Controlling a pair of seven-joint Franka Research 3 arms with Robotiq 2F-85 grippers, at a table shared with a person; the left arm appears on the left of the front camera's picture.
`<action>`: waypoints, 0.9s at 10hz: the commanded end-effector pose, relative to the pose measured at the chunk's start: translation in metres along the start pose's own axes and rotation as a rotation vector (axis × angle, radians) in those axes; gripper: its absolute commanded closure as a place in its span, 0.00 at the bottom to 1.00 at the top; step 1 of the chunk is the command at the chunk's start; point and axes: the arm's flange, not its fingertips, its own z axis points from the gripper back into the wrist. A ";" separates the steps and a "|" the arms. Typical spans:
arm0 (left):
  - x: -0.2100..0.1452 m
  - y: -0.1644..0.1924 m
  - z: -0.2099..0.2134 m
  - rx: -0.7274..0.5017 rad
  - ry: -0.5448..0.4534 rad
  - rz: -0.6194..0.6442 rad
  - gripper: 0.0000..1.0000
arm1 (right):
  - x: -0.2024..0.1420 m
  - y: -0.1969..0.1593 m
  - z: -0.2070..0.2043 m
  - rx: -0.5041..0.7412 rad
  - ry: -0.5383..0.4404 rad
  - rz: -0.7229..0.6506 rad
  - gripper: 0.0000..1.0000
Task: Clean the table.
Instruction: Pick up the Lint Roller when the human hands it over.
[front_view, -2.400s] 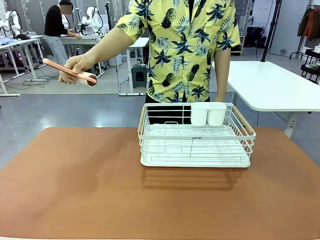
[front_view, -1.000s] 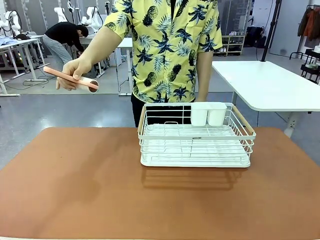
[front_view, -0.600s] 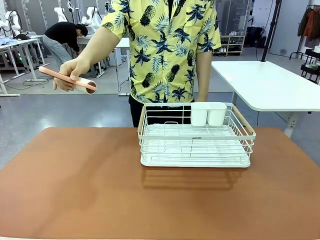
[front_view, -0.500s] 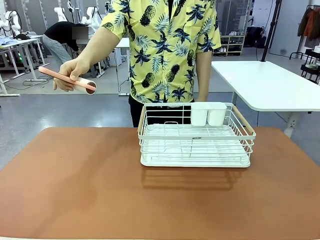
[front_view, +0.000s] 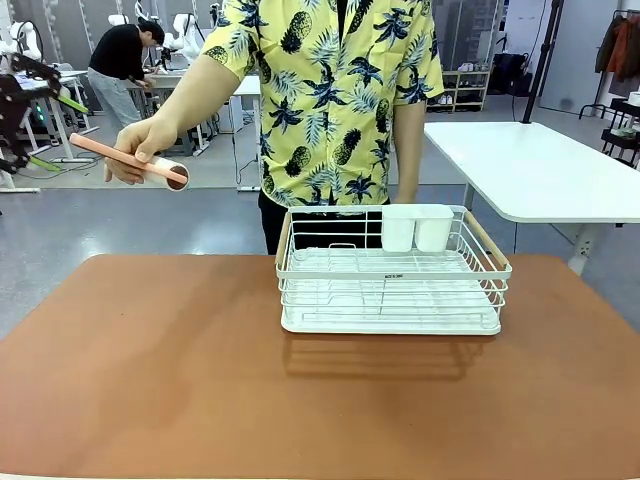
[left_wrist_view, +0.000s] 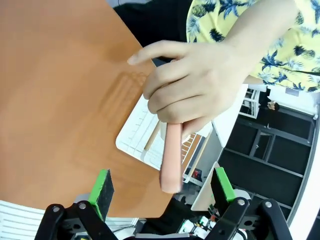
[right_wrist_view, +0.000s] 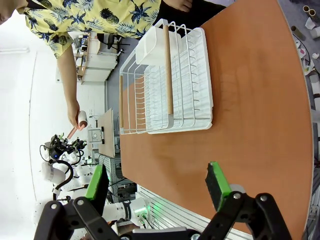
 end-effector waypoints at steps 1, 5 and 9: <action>-0.005 0.007 -0.015 -0.043 -0.009 0.000 0.00 | 0.000 0.001 0.001 0.022 -0.008 0.011 0.00; 0.003 0.012 -0.031 -0.094 -0.011 -0.020 0.04 | 0.000 0.001 0.001 0.022 -0.008 0.011 0.00; 0.011 0.012 -0.039 -0.138 0.018 -0.060 0.44 | 0.000 0.001 0.001 0.022 -0.008 0.011 0.00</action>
